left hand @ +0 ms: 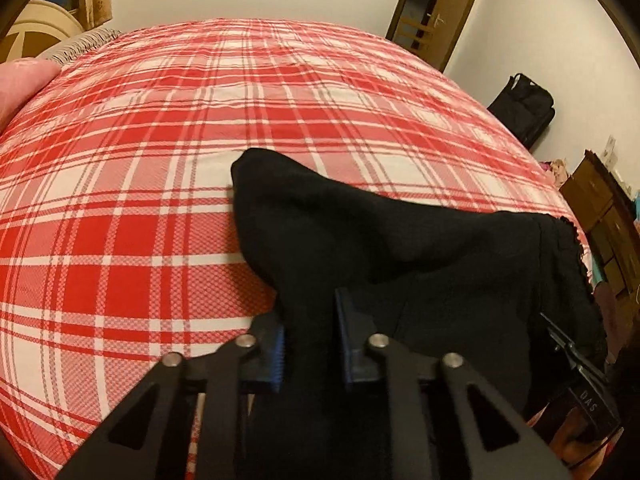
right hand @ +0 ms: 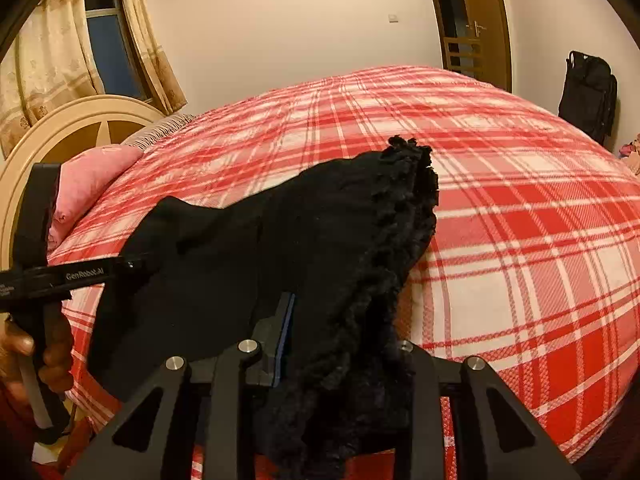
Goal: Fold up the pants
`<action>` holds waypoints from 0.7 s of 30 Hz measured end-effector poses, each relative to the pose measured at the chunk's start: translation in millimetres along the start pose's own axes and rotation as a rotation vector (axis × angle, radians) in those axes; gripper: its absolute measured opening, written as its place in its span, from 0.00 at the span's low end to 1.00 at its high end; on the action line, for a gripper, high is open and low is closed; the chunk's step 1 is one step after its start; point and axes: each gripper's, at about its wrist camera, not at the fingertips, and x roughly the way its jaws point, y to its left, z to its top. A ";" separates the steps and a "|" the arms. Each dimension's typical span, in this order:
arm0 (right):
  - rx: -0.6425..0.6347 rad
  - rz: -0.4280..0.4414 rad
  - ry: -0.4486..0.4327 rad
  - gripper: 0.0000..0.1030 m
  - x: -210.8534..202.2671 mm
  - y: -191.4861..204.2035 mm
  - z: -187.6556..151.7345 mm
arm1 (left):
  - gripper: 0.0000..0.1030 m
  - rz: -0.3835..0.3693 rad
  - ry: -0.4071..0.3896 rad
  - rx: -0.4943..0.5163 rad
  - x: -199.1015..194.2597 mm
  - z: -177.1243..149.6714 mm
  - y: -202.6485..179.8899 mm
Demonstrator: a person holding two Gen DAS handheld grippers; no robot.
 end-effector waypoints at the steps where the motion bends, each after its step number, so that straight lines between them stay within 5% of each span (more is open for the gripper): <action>1: -0.014 -0.004 -0.006 0.30 -3.5 3.3 2.1 | 0.18 0.000 -0.005 0.001 -1.6 0.1 -1.4; 21: -0.110 0.085 -0.114 0.29 -34.0 59.7 53.7 | 0.16 -0.075 -0.117 -0.064 -55.7 19.6 14.0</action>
